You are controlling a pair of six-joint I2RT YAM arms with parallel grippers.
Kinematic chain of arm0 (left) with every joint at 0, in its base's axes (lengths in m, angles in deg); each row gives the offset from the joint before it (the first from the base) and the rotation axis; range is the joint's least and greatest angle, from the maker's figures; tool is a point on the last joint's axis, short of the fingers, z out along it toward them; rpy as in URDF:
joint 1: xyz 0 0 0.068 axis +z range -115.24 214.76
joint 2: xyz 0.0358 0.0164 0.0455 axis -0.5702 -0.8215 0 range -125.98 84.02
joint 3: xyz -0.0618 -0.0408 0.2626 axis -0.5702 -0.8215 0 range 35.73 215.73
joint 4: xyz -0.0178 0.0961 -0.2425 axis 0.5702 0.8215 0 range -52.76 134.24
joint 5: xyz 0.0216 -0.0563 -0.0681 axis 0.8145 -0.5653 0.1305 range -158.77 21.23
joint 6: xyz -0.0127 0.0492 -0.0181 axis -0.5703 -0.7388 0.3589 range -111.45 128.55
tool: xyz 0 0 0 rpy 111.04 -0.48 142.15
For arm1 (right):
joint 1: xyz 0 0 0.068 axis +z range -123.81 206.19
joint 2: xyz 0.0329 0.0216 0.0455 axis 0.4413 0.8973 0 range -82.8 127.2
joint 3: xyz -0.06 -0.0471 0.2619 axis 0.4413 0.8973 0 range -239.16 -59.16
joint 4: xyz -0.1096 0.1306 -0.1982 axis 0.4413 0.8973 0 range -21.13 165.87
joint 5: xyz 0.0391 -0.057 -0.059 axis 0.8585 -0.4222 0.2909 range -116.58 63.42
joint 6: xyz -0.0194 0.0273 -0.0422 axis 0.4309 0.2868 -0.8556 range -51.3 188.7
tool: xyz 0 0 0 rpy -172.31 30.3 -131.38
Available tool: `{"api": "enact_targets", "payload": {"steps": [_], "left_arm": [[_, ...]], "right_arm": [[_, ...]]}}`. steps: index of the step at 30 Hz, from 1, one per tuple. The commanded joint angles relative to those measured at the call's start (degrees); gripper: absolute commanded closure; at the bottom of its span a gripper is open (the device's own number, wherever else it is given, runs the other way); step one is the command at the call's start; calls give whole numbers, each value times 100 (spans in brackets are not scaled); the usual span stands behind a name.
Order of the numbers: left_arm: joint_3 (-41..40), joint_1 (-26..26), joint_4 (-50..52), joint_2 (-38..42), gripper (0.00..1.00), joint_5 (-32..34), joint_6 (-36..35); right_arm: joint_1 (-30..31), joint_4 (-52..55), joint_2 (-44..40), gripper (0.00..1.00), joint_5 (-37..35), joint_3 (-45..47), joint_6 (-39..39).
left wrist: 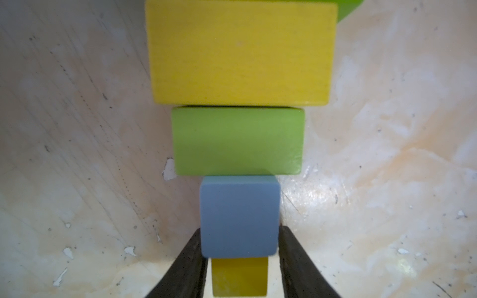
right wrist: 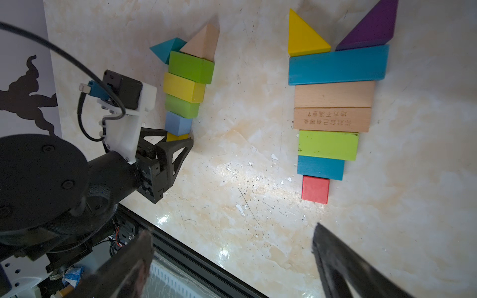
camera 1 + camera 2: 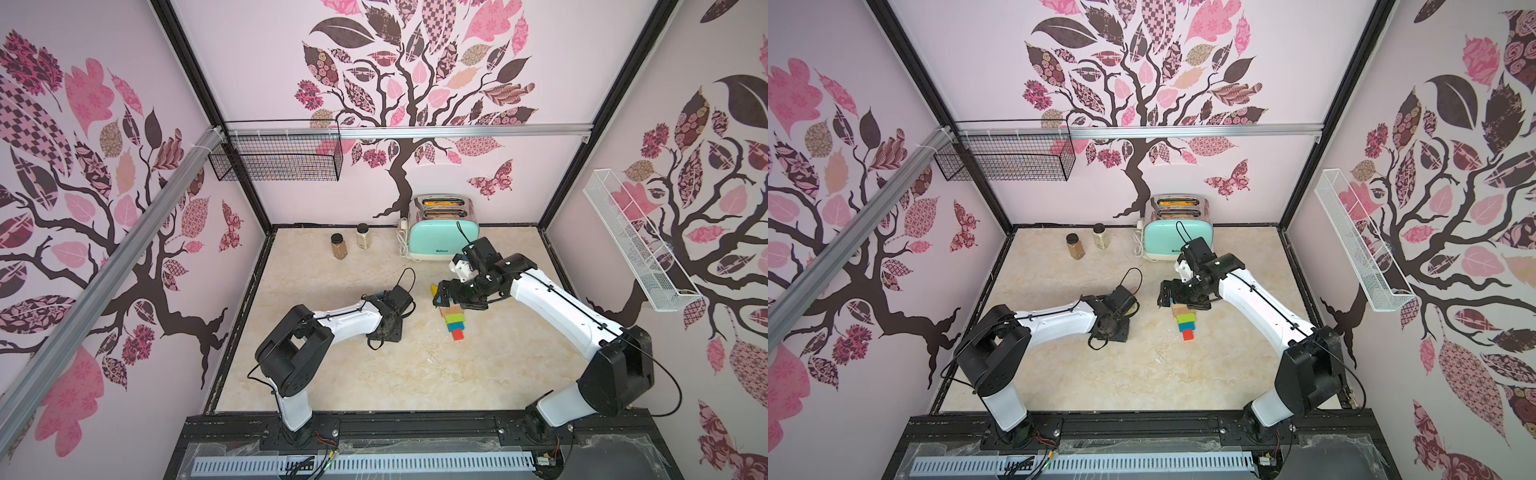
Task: Assemble a carrot with building blocks
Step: Assemble the building block at the center of the board, then adjust the building block at the center of the board.
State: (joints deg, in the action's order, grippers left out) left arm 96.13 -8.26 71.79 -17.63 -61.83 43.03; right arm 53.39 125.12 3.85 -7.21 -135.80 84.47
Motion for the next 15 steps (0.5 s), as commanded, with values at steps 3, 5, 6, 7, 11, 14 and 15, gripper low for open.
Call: {"api": "enact_targets", "payload": {"steps": [3,5,6,7,11,14,15], "left_arm": [[-98,39,147,418,46,-36,89],[-37,101,271,723,42,-7,129],[0,160,330,852,38,-25,137],[53,239,384,982,35,-54,147],[379,686,551,1241,30,-394,112],[560,1009,483,1319,30,-633,43],[585,1105,417,1314,30,-693,41]], "right_arm": [[33,-26,89,1,14,-109,-9],[46,-18,109,1,-28,-198,-2],[56,-17,140,1,-63,-262,9],[50,-17,189,1,-78,-343,23],[59,-52,532,1,-109,-682,18],[58,-20,757,1,-152,-989,1],[58,-59,817,1,-163,-1052,0]]}}
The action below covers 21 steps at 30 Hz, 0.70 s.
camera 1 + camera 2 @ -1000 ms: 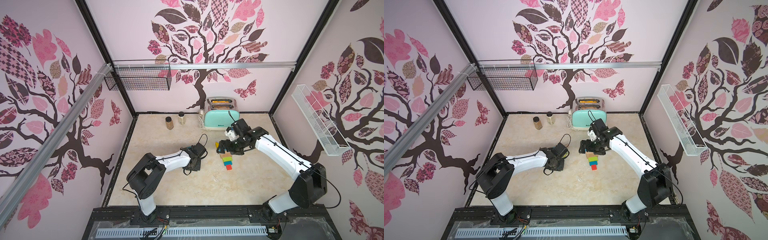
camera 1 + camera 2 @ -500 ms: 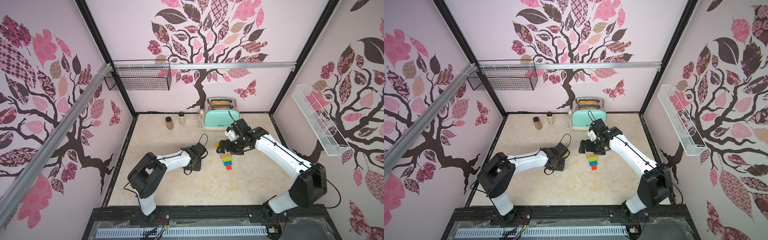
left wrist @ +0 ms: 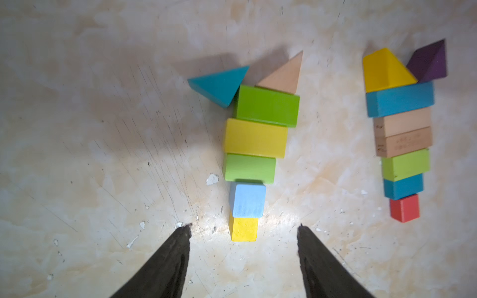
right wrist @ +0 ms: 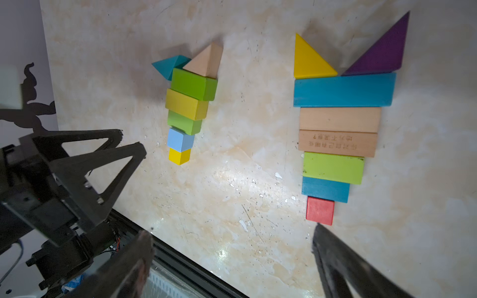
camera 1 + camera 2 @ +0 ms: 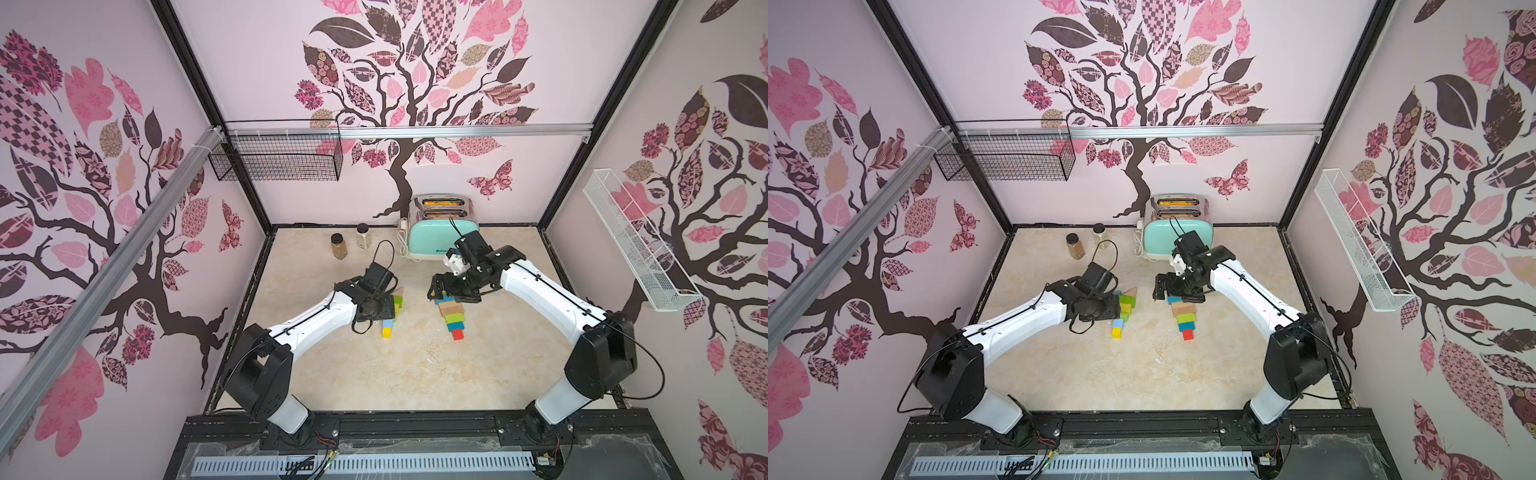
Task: Assemble a carrot with building blocks
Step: Adjust the building block at the center of the board.
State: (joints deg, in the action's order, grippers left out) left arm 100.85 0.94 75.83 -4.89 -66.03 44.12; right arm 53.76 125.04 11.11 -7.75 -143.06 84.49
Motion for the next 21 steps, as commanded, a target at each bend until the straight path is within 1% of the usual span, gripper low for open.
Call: {"api": "enact_targets", "payload": {"steps": [1,5,8,9,11,15,21], "left_arm": [[143,309,-63,12,30,-367,-69],[194,732,-404,-139,32,-745,46],[220,872,-588,-307,35,-767,-5],[244,922,-589,-381,38,-773,-6],[280,1003,-584,-556,47,-856,7],[289,1045,-671,-875,61,-917,123],[338,1053,-948,-1329,73,-1004,535]], "right_arm": [[24,-55,167,1,-100,-410,-3],[79,-9,500,2,-89,-724,3],[155,-47,664,5,-116,-762,3],[168,-36,716,6,-111,-791,7],[217,0,801,8,-135,-831,3],[284,1,829,8,-203,-834,18],[291,69,744,8,-330,-796,7]]}}
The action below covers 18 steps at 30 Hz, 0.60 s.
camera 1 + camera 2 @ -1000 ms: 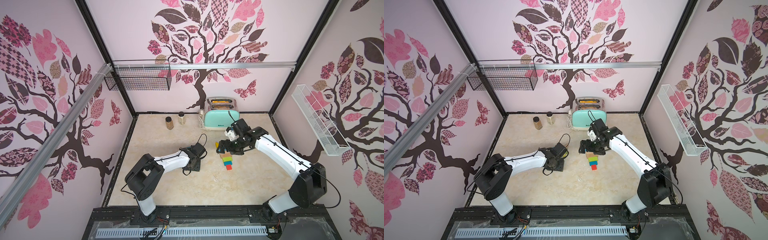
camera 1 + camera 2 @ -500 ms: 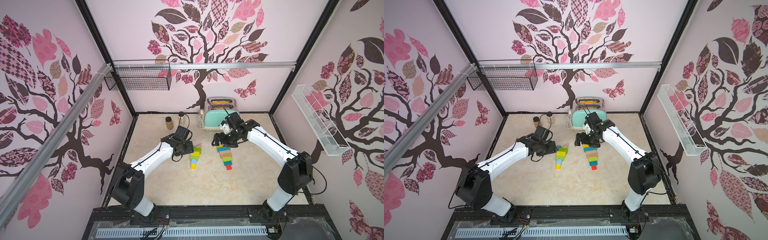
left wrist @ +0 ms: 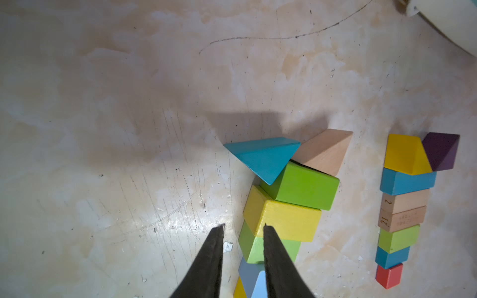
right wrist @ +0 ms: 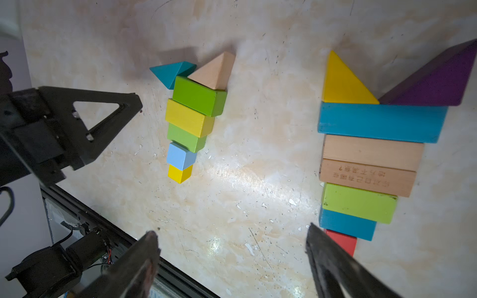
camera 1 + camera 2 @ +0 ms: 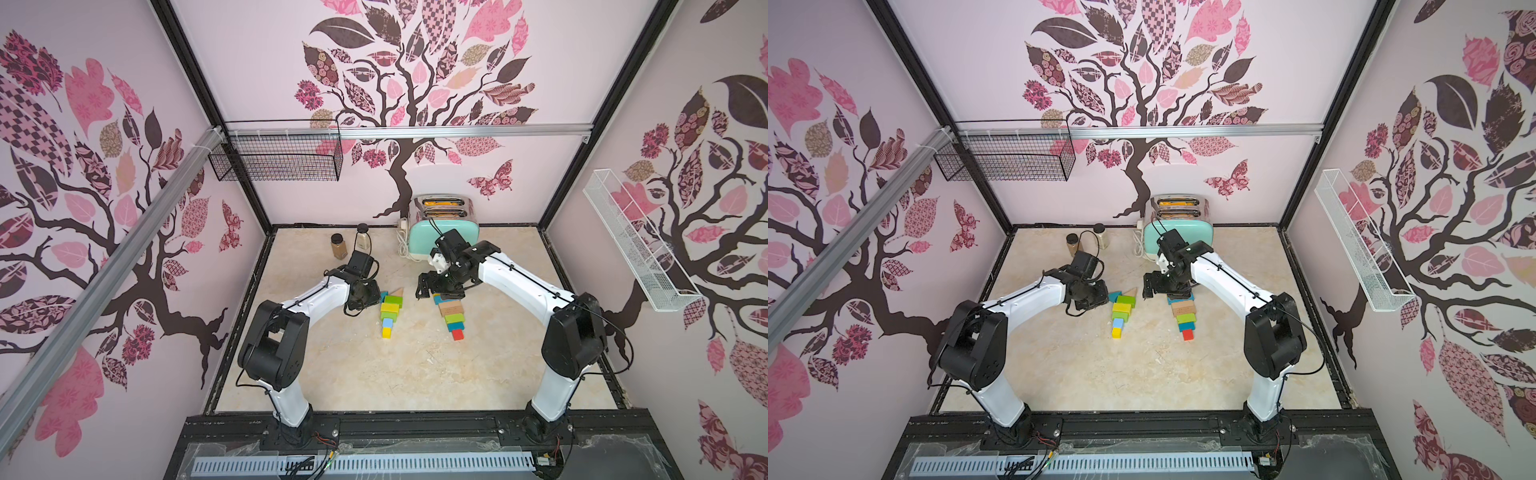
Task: Assemble a carrot with building blocks
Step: Adjust the building block at the center of the board.
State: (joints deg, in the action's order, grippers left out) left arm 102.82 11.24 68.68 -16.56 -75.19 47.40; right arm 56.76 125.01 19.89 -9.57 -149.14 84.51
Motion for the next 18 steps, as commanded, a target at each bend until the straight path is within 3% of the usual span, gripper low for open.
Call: {"api": "enact_targets", "payload": {"steps": [1,18], "left_arm": [[175,24,-239,-261,73,-128,219],[687,184,-20,-1072,74,517,27]], "right_arm": [[-3,73,-160,8,-163,-160,7],[-3,134,-175,6,-226,-130,-91]]}}
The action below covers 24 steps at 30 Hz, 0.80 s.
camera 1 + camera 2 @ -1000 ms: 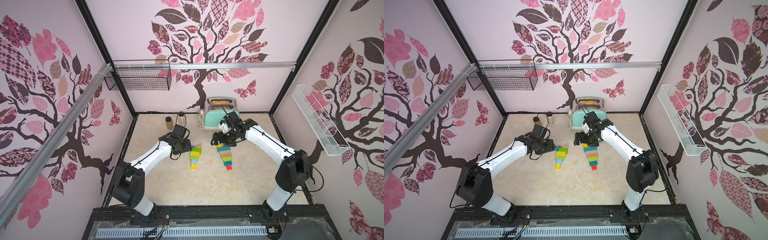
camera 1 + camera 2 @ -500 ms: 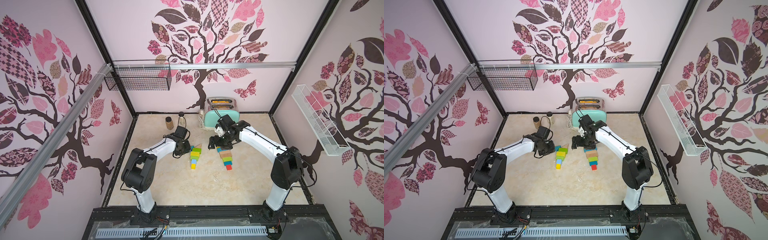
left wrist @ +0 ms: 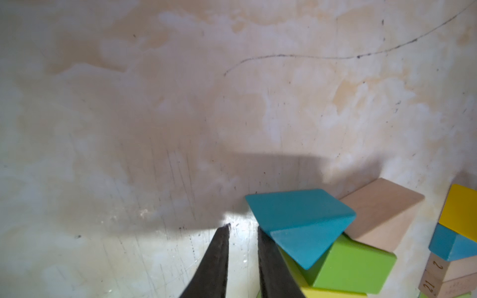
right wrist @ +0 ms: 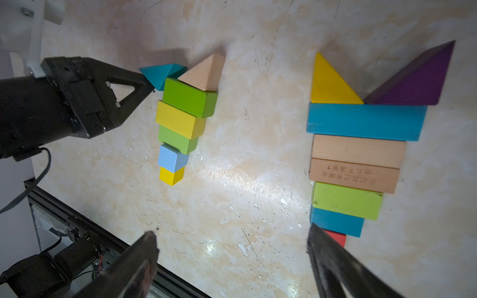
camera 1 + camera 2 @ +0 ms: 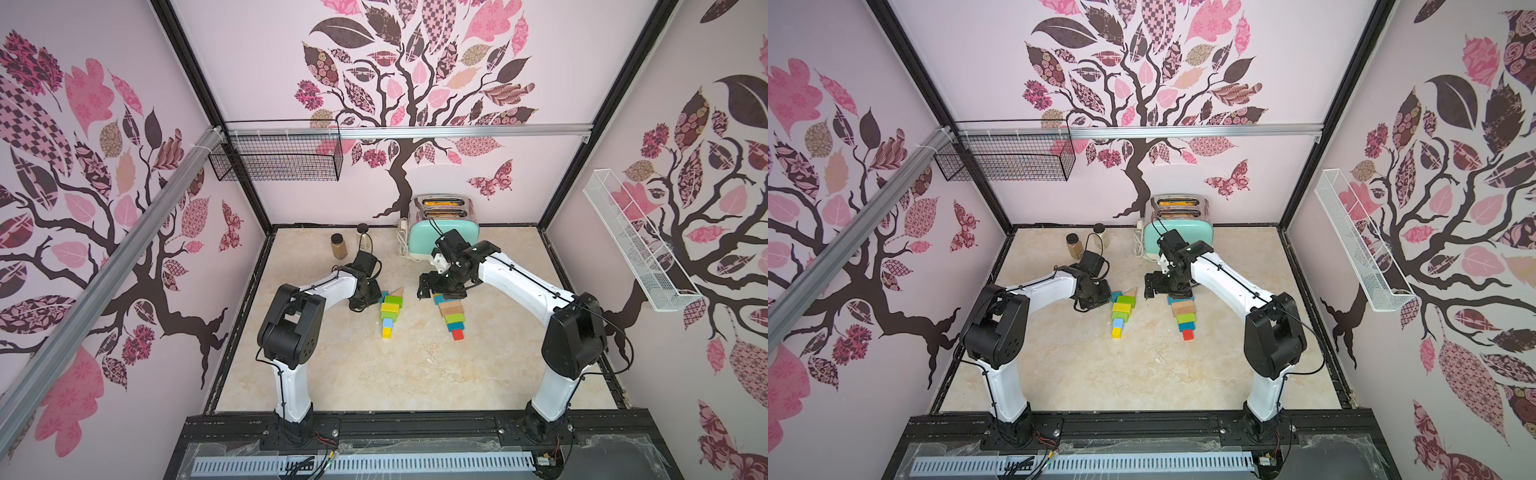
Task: Assemble a carrot with building blocks
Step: Adjust the building block at the center of the board.
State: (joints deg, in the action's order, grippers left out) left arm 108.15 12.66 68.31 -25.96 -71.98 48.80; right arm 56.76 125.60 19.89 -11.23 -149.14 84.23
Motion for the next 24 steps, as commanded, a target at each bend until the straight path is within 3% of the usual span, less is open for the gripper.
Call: {"api": "enact_targets", "payload": {"steps": [1,17,24], "left_arm": [[195,44,12,-170,74,212,-135],[700,68,62,-603,71,492,-394],[833,81,70,-712,62,638,-547]], "right_arm": [[-8,75,-159,6,-54,-134,-61],[-7,102,-22,6,-15,-116,-151],[-9,108,22,6,-11,-117,-183]]}}
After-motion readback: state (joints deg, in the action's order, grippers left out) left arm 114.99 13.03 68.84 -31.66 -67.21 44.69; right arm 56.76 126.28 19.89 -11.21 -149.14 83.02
